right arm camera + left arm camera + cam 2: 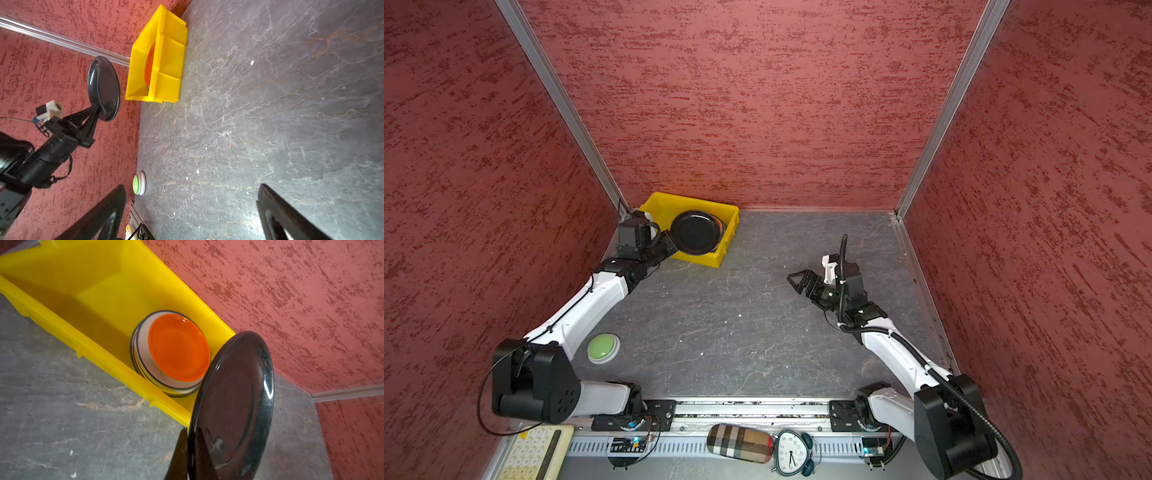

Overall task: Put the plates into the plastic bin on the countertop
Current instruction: 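Lift the black plate with the left gripper and carry it over the bin, then lower the black plate onto the bin stack and open the left gripper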

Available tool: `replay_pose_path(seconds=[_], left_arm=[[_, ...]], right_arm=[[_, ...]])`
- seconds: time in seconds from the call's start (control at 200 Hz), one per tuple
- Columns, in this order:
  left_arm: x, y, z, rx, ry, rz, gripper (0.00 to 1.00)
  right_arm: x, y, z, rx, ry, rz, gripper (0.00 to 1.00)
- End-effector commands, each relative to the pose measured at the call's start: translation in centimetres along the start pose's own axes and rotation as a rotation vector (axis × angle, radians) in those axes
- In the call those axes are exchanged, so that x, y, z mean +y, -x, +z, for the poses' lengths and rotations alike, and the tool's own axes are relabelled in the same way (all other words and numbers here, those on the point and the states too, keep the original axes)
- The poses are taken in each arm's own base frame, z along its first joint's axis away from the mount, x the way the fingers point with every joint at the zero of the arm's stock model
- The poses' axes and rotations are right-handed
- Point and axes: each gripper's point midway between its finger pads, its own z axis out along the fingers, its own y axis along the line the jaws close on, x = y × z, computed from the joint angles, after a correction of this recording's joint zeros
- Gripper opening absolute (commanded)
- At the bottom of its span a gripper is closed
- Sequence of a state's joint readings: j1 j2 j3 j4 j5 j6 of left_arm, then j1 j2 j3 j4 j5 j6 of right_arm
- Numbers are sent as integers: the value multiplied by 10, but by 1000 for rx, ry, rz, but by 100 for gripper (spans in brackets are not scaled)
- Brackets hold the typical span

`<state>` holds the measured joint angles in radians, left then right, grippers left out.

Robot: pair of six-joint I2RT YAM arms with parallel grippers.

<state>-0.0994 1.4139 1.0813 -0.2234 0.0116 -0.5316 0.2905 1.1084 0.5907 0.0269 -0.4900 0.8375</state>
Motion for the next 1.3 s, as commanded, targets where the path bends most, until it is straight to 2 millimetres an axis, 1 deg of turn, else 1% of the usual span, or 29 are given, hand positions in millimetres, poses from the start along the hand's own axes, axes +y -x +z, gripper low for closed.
replay_pose_path(seconds=[0.0, 0.085, 0.13, 0.256, 0.381, 0.486, 0.661, 0.716, 0.767, 0.837, 0.882, 0.917, 0.932, 1.012, 1.077, 1.167, 1.247, 1.283, 1.293], left_arm=[[16, 25, 14, -40, 71, 32, 0], [20, 34, 28, -33, 66, 14, 0], [18, 40, 35, -31, 57, 12, 0], [19, 45, 59, 7, 76, 21, 0], [24, 41, 84, 60, 71, -6, 0], [28, 36, 102, 100, 67, -39, 0], [37, 21, 121, 168, 81, -49, 0], [37, 18, 126, 187, 72, -48, 0], [36, 14, 129, 204, 66, -50, 8], [35, 10, 133, 222, 65, -38, 10], [35, 8, 135, 230, 70, -29, 14], [36, 8, 136, 236, 72, -26, 24], [36, 8, 136, 238, 70, -22, 27], [32, 5, 138, 254, 46, -10, 30], [28, 4, 139, 259, 31, 5, 40], [24, 2, 139, 268, 31, 41, 47], [20, -1, 138, 280, 33, 64, 60], [17, -1, 136, 279, 27, 74, 67], [17, -2, 136, 279, 27, 75, 71]], right_arm=[[21, 14, -15, -59, 40, -69, 99], [23, 14, -21, -74, 37, -81, 99], [24, 15, -23, -79, 34, -84, 99], [19, 16, -27, -96, 2, -87, 99], [16, 15, -30, -105, -9, -83, 99], [15, 15, -29, -103, -11, -72, 99], [13, 15, -30, -99, -32, -72, 99], [12, 16, -30, -105, -34, -71, 99], [11, 16, -31, -108, -36, -68, 99], [12, 16, -31, -105, -32, -66, 99], [12, 15, -31, -104, -33, -65, 99], [10, 15, -30, -102, -36, -62, 99], [10, 15, -31, -103, -36, -61, 99], [8, 14, -31, -102, -44, -54, 99], [8, 13, -31, -102, -45, -51, 99], [6, 13, -32, -105, -52, -48, 99], [2, 13, -33, -109, -71, -37, 99], [2, 14, -33, -110, -73, -38, 99], [1, 13, -33, -110, -75, -39, 99]])
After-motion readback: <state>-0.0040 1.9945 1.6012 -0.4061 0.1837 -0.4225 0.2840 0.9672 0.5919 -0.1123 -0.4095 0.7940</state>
